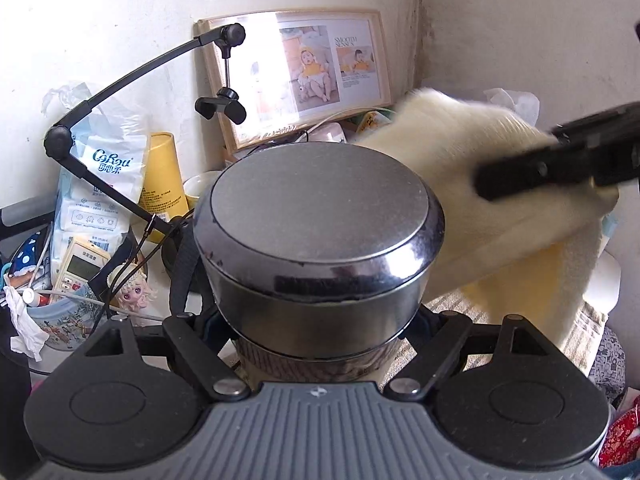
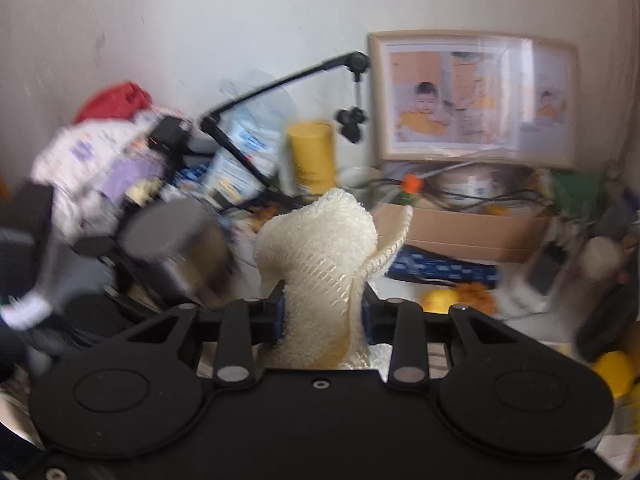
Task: Clean container
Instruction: 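Grasp the steel tumbler lid with the left gripper while right gripper wipes its top, then tilt the held steel tumbler with the left gripper toward the right gripper's cloth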
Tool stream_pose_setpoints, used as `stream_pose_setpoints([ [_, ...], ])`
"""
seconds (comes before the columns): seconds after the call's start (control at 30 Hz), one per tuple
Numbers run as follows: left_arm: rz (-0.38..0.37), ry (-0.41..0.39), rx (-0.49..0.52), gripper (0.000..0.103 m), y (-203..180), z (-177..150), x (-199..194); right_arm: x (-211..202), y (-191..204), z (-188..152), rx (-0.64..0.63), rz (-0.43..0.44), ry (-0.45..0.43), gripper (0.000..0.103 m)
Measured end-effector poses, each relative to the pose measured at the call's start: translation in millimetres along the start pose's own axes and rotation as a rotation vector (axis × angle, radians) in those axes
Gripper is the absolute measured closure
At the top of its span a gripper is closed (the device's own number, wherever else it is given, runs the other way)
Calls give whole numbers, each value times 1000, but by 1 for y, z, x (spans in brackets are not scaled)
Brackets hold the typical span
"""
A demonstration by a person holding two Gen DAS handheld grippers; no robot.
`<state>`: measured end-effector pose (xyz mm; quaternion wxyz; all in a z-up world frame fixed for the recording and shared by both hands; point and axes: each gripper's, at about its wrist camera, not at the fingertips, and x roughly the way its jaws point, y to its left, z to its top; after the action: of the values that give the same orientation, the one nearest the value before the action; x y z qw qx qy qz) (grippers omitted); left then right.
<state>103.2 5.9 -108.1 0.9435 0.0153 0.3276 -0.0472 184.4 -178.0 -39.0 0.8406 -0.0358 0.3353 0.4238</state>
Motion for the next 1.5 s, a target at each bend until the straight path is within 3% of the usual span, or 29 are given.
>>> stream_pose_setpoints([
  [0.17,-4,31,-10,19,4,4,-1,16,3,9,146,185,-28,69],
  [0.37,17,63,49,18,3,7,-20,17,-8,3,193,259,-24,69],
  [0.53,26,27,55,18,-1,13,-35,23,-11,1,196,320,-6,68],
  [0.87,4,-42,72,18,-2,38,-55,28,-40,-2,267,341,-17,68],
  [1.2,-30,-90,-16,21,5,43,-52,45,-50,-30,364,414,-8,68],
  [1.5,-29,-78,-5,21,3,44,-50,66,-49,-56,368,367,51,68],
])
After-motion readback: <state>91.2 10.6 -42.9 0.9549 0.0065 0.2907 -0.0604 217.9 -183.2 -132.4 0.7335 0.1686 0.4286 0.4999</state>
